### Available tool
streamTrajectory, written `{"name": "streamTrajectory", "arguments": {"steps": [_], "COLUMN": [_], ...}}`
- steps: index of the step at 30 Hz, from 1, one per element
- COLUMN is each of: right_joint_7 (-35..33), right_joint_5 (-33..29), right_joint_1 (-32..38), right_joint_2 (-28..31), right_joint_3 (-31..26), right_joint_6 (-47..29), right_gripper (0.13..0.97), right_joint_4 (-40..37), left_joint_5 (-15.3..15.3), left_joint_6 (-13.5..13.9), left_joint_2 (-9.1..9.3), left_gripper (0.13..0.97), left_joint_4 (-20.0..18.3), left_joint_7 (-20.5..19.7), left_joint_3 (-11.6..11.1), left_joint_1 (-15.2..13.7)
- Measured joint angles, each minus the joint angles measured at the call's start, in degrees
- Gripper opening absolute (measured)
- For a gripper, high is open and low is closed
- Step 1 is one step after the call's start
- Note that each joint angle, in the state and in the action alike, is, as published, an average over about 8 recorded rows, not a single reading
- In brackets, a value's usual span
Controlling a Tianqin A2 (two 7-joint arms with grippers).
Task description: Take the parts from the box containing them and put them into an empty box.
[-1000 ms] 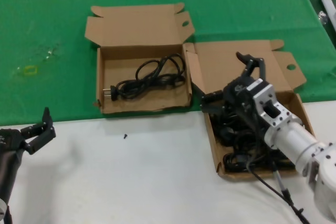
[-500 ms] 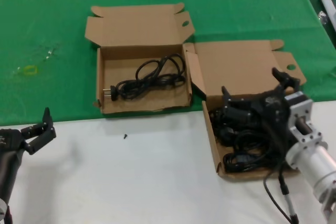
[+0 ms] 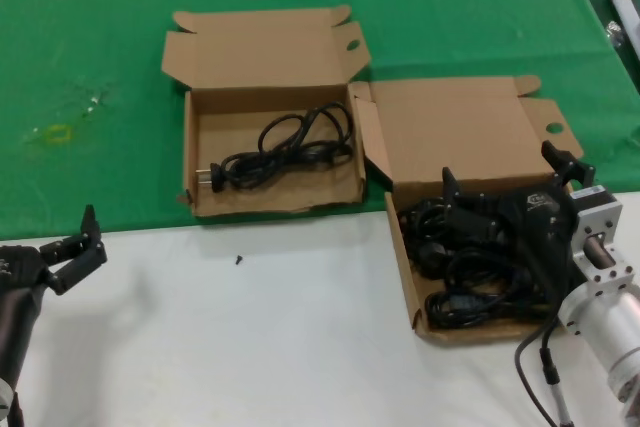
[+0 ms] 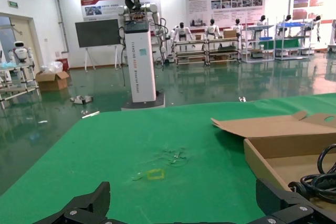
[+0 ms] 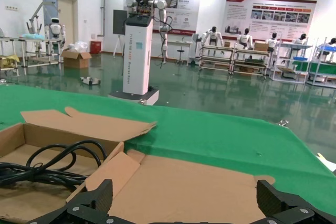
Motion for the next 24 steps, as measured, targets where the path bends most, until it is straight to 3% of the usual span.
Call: {"name": "streamTrajectory", "arguments": {"steps": [24], "right_joint_7": [0.0], "right_joint_5": [0.0], "right_joint_1": [0.0], "right_joint_2": [0.0], "right_joint_3": [0.0], "right_joint_6": [0.0], "right_gripper": [0.966], "right_joint_4": [0.0], "left_joint_5": [0.0], "left_joint_6": [0.0], "left_joint_2": [0.0], "left_gripper": [0.966], "left_joint_4": [0.0], "left_joint_7": [0.0], "left_joint_3": [0.0], "left_joint_1": [0.0]}}
